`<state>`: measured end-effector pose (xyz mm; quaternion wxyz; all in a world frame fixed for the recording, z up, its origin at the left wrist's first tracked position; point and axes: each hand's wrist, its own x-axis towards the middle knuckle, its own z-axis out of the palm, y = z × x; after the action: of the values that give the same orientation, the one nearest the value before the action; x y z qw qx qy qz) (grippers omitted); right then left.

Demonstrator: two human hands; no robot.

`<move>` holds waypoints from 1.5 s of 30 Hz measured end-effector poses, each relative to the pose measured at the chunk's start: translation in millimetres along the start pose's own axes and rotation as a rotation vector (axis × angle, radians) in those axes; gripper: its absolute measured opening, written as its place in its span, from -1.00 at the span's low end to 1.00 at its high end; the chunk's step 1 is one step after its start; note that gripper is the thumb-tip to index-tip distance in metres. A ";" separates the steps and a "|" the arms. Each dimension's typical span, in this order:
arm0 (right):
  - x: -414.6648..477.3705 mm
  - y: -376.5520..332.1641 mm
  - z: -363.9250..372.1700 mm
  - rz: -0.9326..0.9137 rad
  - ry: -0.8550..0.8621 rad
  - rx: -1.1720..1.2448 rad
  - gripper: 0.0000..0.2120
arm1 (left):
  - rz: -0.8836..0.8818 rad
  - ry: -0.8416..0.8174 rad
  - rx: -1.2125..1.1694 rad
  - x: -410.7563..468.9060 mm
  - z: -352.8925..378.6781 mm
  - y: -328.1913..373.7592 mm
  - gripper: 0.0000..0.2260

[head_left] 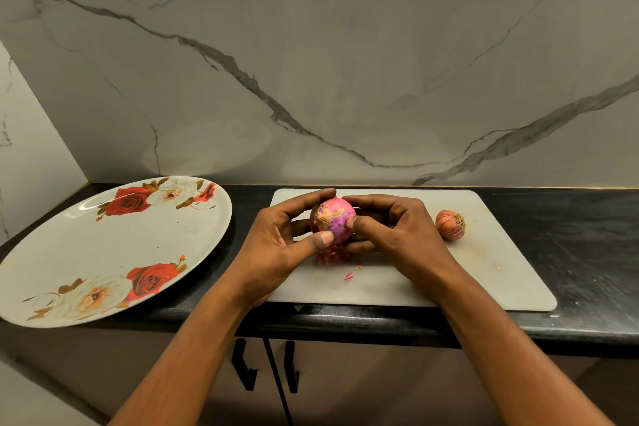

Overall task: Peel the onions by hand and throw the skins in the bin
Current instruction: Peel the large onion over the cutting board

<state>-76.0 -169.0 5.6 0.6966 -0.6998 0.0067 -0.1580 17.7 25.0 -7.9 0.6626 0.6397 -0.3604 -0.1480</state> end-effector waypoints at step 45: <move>-3.1 -3.6 -0.8 -0.001 0.001 -0.077 -0.69 | 0.027 0.090 -0.032 -0.8 4.6 6.9 -0.49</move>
<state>-79.8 -169.0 8.4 0.6690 -0.7261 0.0127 -0.1583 12.2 23.0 -1.9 0.6903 0.6301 -0.3362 -0.1159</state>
